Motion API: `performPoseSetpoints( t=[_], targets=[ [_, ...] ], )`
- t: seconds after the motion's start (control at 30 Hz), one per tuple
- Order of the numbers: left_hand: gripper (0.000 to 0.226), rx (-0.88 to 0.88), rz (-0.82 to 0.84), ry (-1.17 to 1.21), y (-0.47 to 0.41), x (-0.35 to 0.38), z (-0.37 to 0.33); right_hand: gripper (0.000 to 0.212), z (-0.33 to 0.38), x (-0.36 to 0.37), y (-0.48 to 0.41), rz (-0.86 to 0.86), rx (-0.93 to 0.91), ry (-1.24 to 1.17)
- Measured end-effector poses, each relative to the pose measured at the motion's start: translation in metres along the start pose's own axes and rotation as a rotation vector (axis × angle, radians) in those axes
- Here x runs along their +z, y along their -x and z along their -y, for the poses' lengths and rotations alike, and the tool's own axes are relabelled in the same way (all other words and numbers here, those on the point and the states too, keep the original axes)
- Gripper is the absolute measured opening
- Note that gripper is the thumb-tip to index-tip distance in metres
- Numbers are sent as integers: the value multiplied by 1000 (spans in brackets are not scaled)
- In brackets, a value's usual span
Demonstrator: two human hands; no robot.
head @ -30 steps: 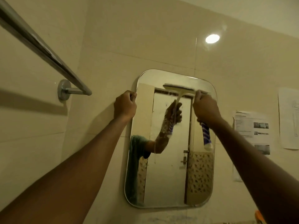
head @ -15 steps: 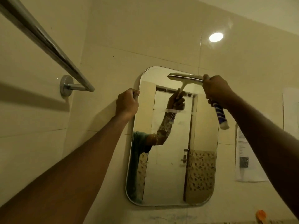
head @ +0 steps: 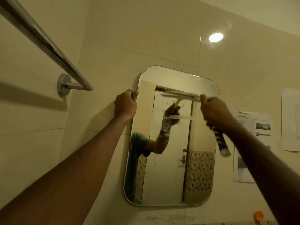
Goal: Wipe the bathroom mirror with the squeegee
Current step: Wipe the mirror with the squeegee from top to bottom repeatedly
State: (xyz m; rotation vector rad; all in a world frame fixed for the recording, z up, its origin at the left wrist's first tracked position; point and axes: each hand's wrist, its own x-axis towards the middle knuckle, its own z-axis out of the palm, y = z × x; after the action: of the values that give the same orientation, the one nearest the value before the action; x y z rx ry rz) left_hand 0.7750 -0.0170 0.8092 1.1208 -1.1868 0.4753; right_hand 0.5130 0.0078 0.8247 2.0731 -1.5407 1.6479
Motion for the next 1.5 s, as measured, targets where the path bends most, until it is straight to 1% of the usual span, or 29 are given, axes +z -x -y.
performPoseSetpoints(
  t=[0.1,0.17,0.33,0.47,0.57,0.7,0.8,0.97,1.03,1.17,1.27,1.4,1.5],
  targets=[
    [36,19,-22,-9,2,1,4,40,13,-6,-23,-43,-17,-24],
    [36,31,-25,-19,4,1,8,41,4,7,-11,-32,-31,-13],
    [37,38,-4,-31,11,0,18,50,-41,62,67,-9,-45,-107],
    [37,38,-2,-17,25,0,22,54,-60,83,118,36,-16,-56],
    [36,32,-2,-13,34,0,26,52,-56,71,107,69,22,-77],
    [35,38,-2,-17,45,0,30,48,-35,46,58,-19,-8,-159],
    [34,33,1,-18,56,0,35,50,-37,48,56,-8,-26,-128],
    [35,26,14,-43,80,0,48,49,-77,85,124,38,-27,-59],
    [35,20,21,-48,90,1,54,49,-90,97,153,44,3,-32],
    [38,-15,40,-69,106,1,60,51,-99,103,184,132,77,-5],
    [39,-43,55,-70,112,0,61,50,-91,90,171,144,72,-59],
    [39,-69,74,-74,119,-1,63,49,-76,71,128,29,6,-147],
    [38,-80,78,-69,131,-1,67,46,-85,79,132,29,-19,-136]
  ],
)
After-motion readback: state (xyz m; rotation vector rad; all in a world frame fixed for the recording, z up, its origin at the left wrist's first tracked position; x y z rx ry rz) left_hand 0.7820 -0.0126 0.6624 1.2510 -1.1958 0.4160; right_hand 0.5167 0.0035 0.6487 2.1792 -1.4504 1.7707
